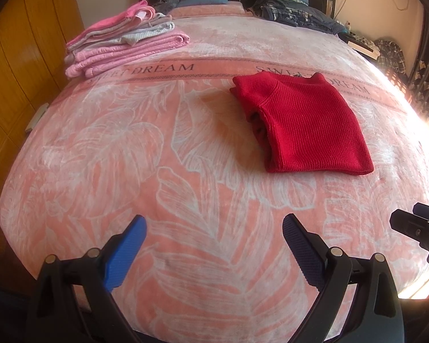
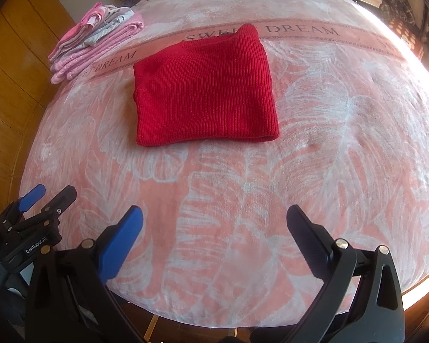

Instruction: Fold small clothes

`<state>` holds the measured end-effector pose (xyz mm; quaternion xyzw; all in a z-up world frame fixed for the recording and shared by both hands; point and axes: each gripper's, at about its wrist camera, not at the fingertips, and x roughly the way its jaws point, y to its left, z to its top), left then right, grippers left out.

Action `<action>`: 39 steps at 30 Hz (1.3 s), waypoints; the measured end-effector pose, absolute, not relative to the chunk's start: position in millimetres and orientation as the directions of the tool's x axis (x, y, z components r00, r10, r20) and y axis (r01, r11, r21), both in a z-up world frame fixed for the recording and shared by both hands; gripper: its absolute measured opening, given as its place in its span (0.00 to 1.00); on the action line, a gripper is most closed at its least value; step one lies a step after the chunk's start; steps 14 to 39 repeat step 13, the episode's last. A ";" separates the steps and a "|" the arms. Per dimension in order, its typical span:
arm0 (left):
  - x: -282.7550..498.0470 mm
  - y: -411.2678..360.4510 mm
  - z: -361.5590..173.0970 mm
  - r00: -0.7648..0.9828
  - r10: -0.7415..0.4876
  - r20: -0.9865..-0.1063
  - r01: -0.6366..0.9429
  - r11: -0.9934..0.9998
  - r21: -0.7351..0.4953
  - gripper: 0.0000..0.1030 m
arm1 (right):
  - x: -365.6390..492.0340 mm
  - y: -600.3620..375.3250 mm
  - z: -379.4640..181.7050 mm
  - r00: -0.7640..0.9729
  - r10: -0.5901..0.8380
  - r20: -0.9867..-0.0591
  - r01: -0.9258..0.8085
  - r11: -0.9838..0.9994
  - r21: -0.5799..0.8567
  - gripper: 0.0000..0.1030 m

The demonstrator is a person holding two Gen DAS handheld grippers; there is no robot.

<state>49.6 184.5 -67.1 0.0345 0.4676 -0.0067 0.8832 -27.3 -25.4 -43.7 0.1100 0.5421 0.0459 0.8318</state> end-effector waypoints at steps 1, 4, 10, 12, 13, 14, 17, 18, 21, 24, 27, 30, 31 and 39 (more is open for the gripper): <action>49.4 184.4 -67.8 0.562 0.020 -0.827 0.044 0.998 0.054 0.93 | -27.5 -26.6 -43.3 0.412 0.195 -0.890 0.046 0.971 0.234 0.97; 49.9 185.1 -70.0 0.559 0.024 -0.829 0.041 0.998 0.056 0.93 | -27.4 -28.5 -42.2 0.417 0.192 -0.888 0.051 0.971 0.234 0.97; 50.7 186.0 -71.3 0.557 0.030 -0.830 0.033 0.998 0.058 0.93 | -23.9 -30.3 -44.0 0.393 0.179 -0.902 0.058 0.974 0.218 0.97; 51.3 186.1 -71.0 0.557 0.030 -0.830 0.035 0.998 0.059 0.93 | -23.5 -32.2 -46.5 0.383 0.186 -0.905 0.066 0.972 0.227 0.97; 51.0 186.2 -70.7 0.558 0.030 -0.829 0.035 0.998 0.060 0.93 | -22.9 -33.4 -47.3 0.380 0.186 -0.906 0.069 0.971 0.228 0.97; 51.0 186.2 -70.7 0.558 0.030 -0.829 0.035 0.998 0.060 0.93 | -22.9 -33.4 -47.3 0.380 0.186 -0.906 0.069 0.971 0.228 0.97; 51.0 186.2 -70.7 0.558 0.030 -0.829 0.035 0.998 0.060 0.93 | -22.9 -33.4 -47.3 0.380 0.186 -0.906 0.069 0.971 0.228 0.97; 51.0 186.2 -70.7 0.558 0.030 -0.829 0.035 0.998 0.060 0.93 | -22.9 -33.4 -47.3 0.380 0.186 -0.906 0.069 0.971 0.228 0.97; 51.0 186.2 -70.7 0.558 0.030 -0.829 0.035 0.998 0.060 0.93 | -22.9 -33.4 -47.3 0.380 0.186 -0.906 0.069 0.971 0.228 0.97; 51.0 186.2 -70.7 0.558 0.030 -0.829 0.035 0.998 0.060 0.93 | -22.9 -33.4 -47.3 0.380 0.186 -0.906 0.069 0.971 0.228 0.97; 51.0 186.2 -70.7 0.558 0.030 -0.829 0.035 0.998 0.060 0.93 | -22.9 -33.4 -47.3 0.380 0.186 -0.906 0.069 0.971 0.228 0.97; 51.0 186.2 -70.7 0.558 0.030 -0.829 0.035 0.998 0.060 0.93 | -22.9 -33.4 -47.3 0.380 0.186 -0.906 0.069 0.971 0.228 0.97; 51.0 186.2 -70.7 0.558 0.030 -0.829 0.035 0.998 0.060 0.93 | -22.9 -33.4 -47.3 0.380 0.186 -0.906 0.069 0.971 0.228 0.97; 51.0 186.2 -70.7 0.558 0.030 -0.829 0.035 0.998 0.060 0.93 | -22.9 -33.4 -47.3 0.380 0.186 -0.906 0.069 0.971 0.228 0.97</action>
